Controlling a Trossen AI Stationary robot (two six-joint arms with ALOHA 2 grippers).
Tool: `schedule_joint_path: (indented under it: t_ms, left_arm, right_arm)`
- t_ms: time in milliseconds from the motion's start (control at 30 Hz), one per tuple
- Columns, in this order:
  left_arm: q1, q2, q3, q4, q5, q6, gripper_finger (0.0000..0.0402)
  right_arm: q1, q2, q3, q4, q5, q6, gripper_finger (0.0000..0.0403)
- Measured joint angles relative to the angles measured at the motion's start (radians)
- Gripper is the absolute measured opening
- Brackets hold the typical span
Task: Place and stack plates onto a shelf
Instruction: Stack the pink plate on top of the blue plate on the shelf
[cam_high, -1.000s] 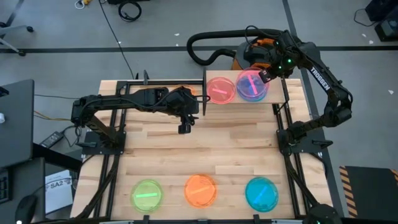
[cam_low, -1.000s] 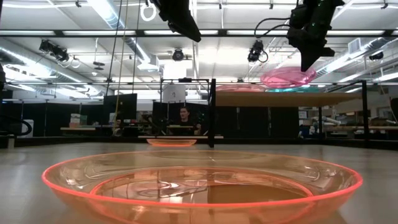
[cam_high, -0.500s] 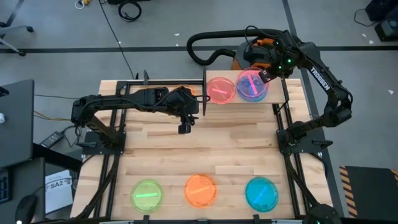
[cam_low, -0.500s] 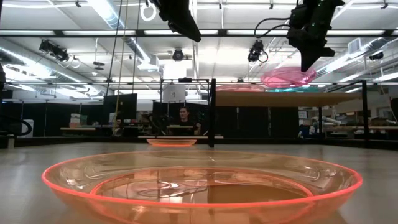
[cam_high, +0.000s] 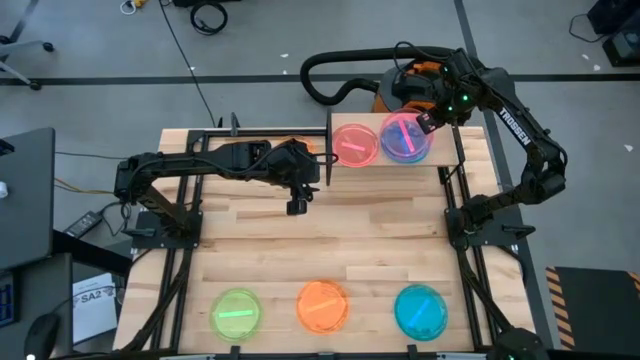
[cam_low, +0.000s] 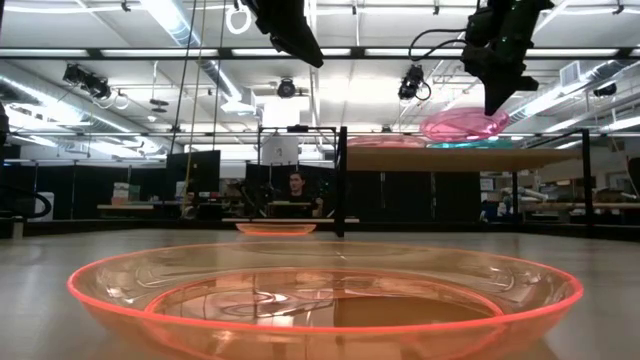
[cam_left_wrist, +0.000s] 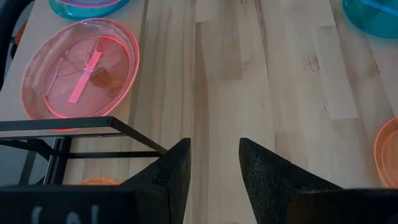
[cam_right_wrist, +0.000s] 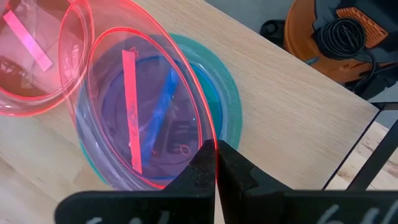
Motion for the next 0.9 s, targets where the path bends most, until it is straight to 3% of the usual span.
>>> schedule_joint_path:
  t_ms: [567,900]
  left_arm:
    - [0.000,0.000,0.000,0.000,0.000,-0.002,0.0144]
    - [0.000,0.000,0.000,0.000,0.000,-0.002,0.0144]
  right_arm:
    - [0.003,0.000,0.000,0.000,0.014,-0.011,0.0008]
    - [0.003,0.000,0.000,0.000,0.014,-0.011,0.0032]
